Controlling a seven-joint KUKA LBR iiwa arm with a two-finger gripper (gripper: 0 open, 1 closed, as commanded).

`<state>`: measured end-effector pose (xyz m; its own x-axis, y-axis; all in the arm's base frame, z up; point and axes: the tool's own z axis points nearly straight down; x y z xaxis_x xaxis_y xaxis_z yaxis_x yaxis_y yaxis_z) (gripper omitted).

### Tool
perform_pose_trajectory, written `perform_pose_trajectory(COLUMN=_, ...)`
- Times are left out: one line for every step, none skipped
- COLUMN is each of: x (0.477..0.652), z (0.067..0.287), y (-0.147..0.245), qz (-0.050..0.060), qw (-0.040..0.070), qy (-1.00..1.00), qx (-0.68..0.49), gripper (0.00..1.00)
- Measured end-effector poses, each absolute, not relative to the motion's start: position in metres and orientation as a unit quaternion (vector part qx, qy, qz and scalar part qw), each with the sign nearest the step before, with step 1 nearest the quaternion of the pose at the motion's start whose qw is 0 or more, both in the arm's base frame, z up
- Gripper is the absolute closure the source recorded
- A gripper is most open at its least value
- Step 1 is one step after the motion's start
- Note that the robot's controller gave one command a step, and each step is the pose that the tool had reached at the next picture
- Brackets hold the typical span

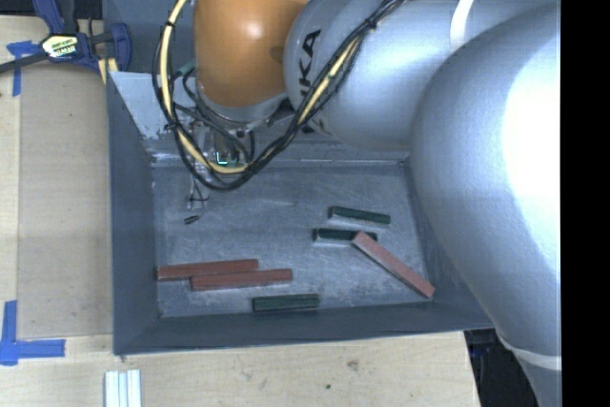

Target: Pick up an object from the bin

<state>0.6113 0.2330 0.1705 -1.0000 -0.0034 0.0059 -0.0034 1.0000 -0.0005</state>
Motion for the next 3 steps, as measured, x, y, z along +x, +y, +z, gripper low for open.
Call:
perform_pose_trajectory(x=0.617, z=0.166, y=0.228, qz=-0.002, qw=-0.005, qy=-1.000, qx=0.002, gripper=0.00)
perform_pose_trajectory(x=0.619, z=0.120, y=0.207, qz=0.001, qw=0.001, qy=-1.000, qx=0.001, gripper=0.00)
perform_pose_trajectory(x=0.624, z=0.120, y=0.214, qz=-0.001, qw=-0.002, qy=-1.000, qx=-0.026, gripper=0.00)
